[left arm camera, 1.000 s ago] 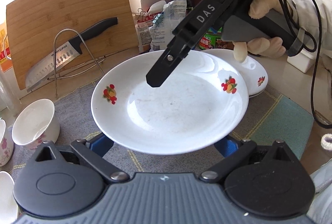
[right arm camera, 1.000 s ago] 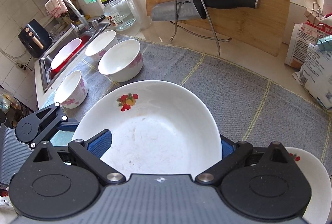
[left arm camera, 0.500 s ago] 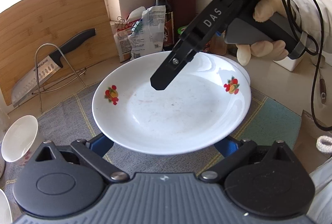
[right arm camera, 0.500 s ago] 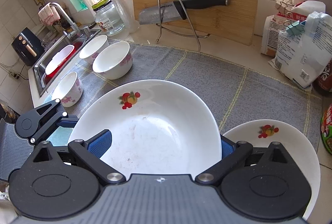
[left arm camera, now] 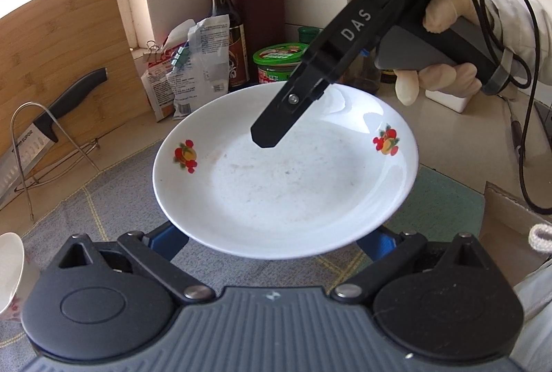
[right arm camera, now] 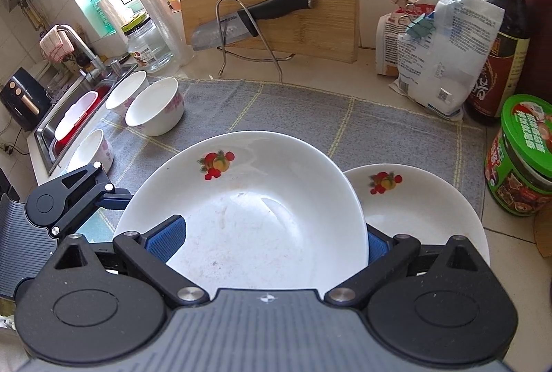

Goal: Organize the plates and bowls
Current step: 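Carry the held plate with the right gripper over the plate stack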

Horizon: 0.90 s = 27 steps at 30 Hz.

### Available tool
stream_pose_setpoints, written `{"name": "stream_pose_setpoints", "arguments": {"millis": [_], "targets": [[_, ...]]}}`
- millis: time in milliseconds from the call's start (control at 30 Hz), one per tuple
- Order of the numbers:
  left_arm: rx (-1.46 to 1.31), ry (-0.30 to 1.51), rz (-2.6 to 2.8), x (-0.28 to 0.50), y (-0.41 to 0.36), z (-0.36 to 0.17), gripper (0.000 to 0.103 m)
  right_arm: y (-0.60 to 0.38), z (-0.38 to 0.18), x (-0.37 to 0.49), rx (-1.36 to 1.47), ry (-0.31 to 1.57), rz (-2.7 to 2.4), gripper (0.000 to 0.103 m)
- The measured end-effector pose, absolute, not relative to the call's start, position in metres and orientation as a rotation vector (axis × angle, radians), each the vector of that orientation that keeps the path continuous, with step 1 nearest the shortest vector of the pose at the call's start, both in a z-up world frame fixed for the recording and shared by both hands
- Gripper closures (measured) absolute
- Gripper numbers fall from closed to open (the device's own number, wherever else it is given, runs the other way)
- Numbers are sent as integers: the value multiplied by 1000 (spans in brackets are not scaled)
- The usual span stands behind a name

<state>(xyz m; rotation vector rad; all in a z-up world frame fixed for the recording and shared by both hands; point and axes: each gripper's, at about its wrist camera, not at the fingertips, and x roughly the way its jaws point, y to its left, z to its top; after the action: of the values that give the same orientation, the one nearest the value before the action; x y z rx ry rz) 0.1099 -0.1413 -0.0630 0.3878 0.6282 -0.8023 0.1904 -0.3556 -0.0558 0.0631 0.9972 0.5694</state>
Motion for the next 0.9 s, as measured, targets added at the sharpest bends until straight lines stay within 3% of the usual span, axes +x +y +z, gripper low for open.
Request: {"name": "stream_pose_setpoints", "arguments": {"millis": [900], "targets": [[432, 667, -920, 131, -199, -87, 2, -414, -81, 187, 130, 1037, 453, 0]]}}
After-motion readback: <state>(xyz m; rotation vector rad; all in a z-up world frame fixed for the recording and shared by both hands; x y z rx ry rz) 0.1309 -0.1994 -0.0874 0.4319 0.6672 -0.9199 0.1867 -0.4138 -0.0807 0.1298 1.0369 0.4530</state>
